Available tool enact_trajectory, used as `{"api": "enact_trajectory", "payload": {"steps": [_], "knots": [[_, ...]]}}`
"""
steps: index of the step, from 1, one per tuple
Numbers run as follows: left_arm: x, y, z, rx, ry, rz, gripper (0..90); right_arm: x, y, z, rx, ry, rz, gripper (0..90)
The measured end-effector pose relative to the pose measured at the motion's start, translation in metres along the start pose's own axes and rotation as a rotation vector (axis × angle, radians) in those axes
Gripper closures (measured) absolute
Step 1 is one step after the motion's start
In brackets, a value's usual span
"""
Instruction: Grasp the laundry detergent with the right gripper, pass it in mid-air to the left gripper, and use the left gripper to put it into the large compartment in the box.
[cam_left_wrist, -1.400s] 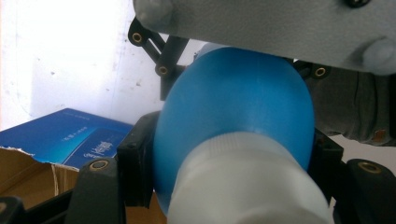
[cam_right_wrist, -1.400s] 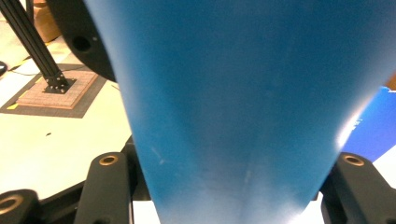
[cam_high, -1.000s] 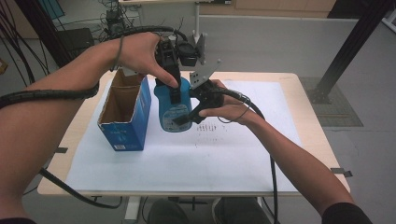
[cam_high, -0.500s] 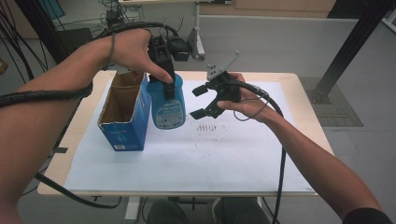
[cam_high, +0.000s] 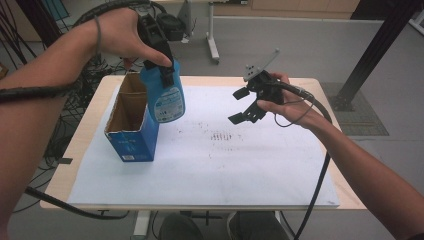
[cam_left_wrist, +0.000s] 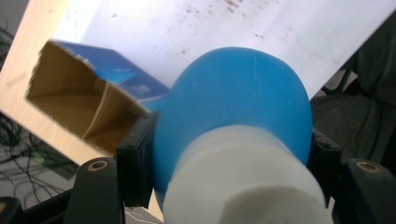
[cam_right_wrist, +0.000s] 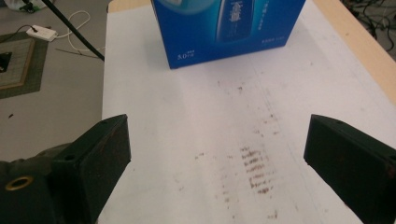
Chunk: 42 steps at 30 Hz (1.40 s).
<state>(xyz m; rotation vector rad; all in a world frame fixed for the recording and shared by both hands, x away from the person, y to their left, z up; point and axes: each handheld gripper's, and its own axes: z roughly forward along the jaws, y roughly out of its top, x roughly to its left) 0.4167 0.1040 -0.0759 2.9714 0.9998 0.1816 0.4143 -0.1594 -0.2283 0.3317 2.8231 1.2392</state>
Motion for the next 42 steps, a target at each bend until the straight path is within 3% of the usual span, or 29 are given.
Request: {"api": "enact_trajectory", "payload": {"steps": [2,6,13,17,18,23,29,34,42], "knots": [[0.006,-0.004,-0.006,-0.011,0.013,-0.064,35.8,-0.001,-0.002,-0.005,0.037,-0.009,0.004,6.3],[0.020,-0.012,-0.017,-0.016,0.044,-0.173,35.8,-0.001,-0.008,-0.015,0.060,-0.027,0.009,6.6],[0.047,-0.027,-0.032,-0.019,0.063,-0.370,35.8,-0.003,-0.014,-0.029,0.071,-0.056,0.019,6.6],[0.060,-0.035,-0.036,-0.019,0.082,-0.460,35.8,-0.004,-0.016,-0.036,0.078,-0.074,0.018,6.6],[0.065,-0.039,-0.038,-0.025,0.093,-0.508,35.8,-0.004,-0.016,-0.037,0.080,-0.075,0.017,6.6],[0.077,-0.050,-0.043,-0.041,0.110,-0.661,35.8,-0.003,-0.016,-0.044,0.082,-0.092,0.009,6.6],[0.087,-0.060,-0.049,-0.048,0.119,-0.806,35.8,0.000,-0.016,-0.047,0.080,-0.096,-0.002,6.6],[0.092,-0.066,-0.049,-0.052,0.101,-0.884,35.8,0.000,-0.017,-0.049,0.079,-0.100,-0.003,6.6],[0.096,-0.070,-0.041,-0.055,0.085,-0.938,35.7,0.002,-0.017,-0.049,0.092,-0.103,-0.011,6.6]]}}
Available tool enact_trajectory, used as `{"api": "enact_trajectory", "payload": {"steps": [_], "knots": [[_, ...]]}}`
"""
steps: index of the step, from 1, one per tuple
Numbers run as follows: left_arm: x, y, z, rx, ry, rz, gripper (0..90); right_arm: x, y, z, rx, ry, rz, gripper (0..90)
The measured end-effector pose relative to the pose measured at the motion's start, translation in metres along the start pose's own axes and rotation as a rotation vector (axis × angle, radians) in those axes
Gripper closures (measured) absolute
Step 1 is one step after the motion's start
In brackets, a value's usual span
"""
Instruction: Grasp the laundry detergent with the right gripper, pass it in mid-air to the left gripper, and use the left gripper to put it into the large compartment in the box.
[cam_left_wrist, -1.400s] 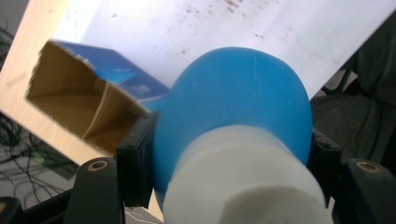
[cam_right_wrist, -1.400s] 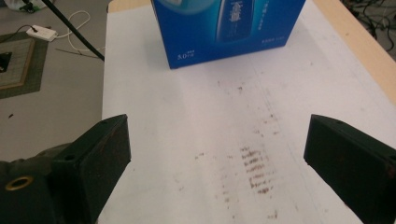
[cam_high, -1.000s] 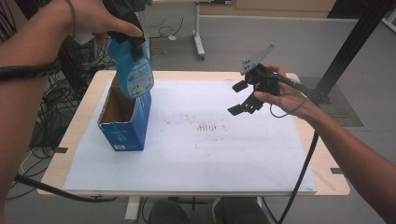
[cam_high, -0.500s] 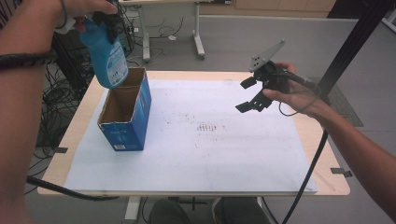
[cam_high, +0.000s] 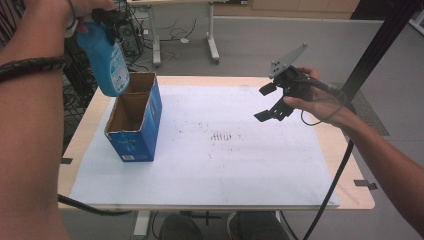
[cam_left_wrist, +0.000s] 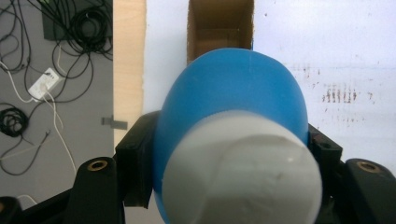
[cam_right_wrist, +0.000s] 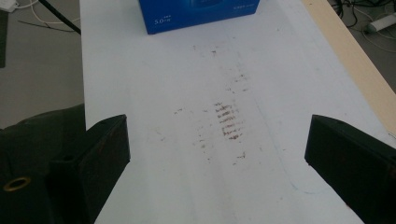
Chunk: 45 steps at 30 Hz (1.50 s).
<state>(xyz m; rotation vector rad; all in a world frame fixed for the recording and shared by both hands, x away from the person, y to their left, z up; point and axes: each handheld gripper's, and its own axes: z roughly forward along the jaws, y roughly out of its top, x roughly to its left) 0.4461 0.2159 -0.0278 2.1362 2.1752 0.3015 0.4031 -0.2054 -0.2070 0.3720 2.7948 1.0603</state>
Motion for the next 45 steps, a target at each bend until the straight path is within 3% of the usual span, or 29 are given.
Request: {"api": "enact_trajectory", "payload": {"steps": [14,31,37,45], "knots": [[-0.002,0.000,0.033,0.019,-0.005,-0.036,35.8,0.001,-0.003,-0.001,-0.003,-0.005,-0.005,6.6],[-0.003,-0.005,0.095,0.055,-0.009,-0.038,35.8,0.000,-0.006,0.002,0.002,-0.007,-0.006,6.6],[-0.004,-0.007,0.113,0.044,0.001,-0.038,35.9,0.000,-0.007,0.003,0.011,-0.007,-0.005,6.6],[-0.007,-0.011,0.140,0.043,-0.021,-0.044,35.9,0.000,-0.008,0.006,0.013,-0.004,-0.007,6.6]]}}
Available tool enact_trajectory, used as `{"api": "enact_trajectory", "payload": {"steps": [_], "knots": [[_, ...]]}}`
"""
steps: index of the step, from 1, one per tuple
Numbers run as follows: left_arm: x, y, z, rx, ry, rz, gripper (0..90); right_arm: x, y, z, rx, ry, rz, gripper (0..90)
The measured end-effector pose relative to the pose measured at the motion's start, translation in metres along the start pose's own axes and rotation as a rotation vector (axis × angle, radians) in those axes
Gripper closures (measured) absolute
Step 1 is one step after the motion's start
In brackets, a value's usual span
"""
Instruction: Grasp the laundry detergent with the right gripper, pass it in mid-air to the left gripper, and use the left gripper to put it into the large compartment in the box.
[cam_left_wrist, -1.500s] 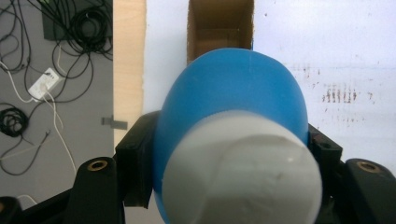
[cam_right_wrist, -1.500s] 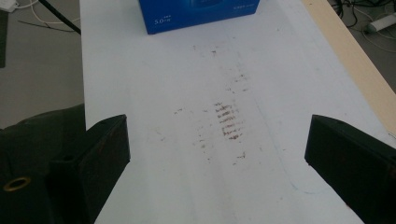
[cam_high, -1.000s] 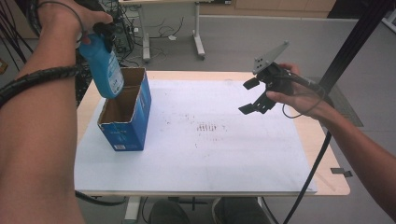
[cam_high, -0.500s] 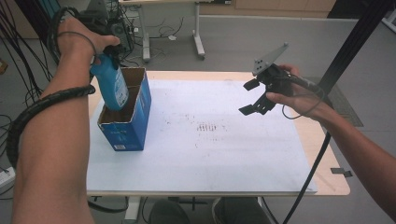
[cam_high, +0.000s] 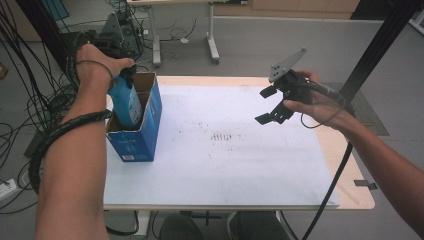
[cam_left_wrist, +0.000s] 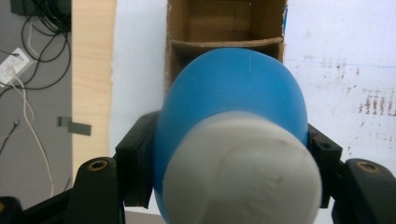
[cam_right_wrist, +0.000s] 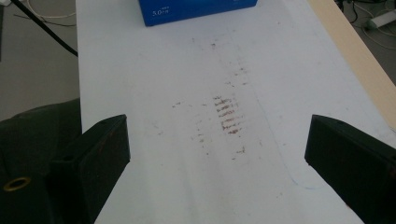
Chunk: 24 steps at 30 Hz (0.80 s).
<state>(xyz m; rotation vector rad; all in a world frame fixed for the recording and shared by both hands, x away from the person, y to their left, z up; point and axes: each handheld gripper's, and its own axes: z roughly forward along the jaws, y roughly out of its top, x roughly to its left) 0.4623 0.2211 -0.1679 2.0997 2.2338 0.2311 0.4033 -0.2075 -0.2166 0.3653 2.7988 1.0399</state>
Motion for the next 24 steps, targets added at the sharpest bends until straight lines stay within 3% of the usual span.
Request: {"api": "enact_trajectory", "payload": {"steps": [9,24], "knots": [[-0.003,-0.004,0.035,0.015,-0.011,0.001,35.8,-0.002,-0.002,0.002,0.008,-0.002,0.007,6.6],[-0.005,-0.010,0.079,0.033,-0.009,0.009,35.9,-0.003,-0.006,0.006,0.014,0.002,0.012,6.8]]}}
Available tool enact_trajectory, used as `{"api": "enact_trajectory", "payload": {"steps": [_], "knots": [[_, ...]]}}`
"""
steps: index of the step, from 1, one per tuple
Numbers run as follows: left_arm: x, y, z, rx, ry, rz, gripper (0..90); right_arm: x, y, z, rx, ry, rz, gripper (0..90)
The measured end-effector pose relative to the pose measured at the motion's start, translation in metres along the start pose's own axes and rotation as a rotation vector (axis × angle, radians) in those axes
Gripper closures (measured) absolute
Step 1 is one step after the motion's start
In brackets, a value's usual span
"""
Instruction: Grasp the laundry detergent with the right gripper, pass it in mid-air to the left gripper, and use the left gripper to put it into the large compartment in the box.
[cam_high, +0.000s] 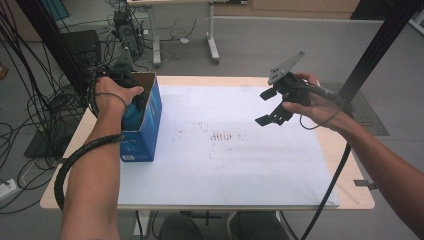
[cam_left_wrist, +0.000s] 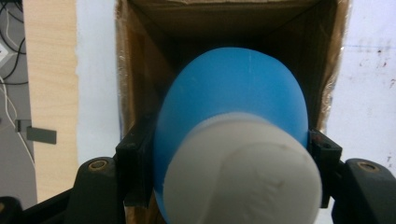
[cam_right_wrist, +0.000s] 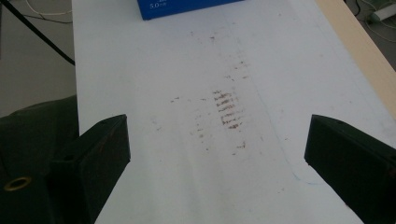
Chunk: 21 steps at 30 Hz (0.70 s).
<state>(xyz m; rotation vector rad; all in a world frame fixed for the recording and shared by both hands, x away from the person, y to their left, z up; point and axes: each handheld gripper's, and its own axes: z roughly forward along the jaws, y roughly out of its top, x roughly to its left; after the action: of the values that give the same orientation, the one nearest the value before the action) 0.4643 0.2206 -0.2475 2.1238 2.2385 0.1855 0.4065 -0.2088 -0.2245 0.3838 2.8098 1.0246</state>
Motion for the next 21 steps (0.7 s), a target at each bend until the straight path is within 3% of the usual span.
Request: {"api": "enact_trajectory", "payload": {"steps": [11,21], "knots": [[-0.001,0.000,0.019,0.013,-0.002,0.005,35.9,0.000,0.000,0.003,0.008,0.000,0.001,6.8],[0.000,0.000,0.022,0.007,-0.003,0.006,35.8,-0.001,-0.002,0.004,0.012,-0.005,0.002,6.8]]}}
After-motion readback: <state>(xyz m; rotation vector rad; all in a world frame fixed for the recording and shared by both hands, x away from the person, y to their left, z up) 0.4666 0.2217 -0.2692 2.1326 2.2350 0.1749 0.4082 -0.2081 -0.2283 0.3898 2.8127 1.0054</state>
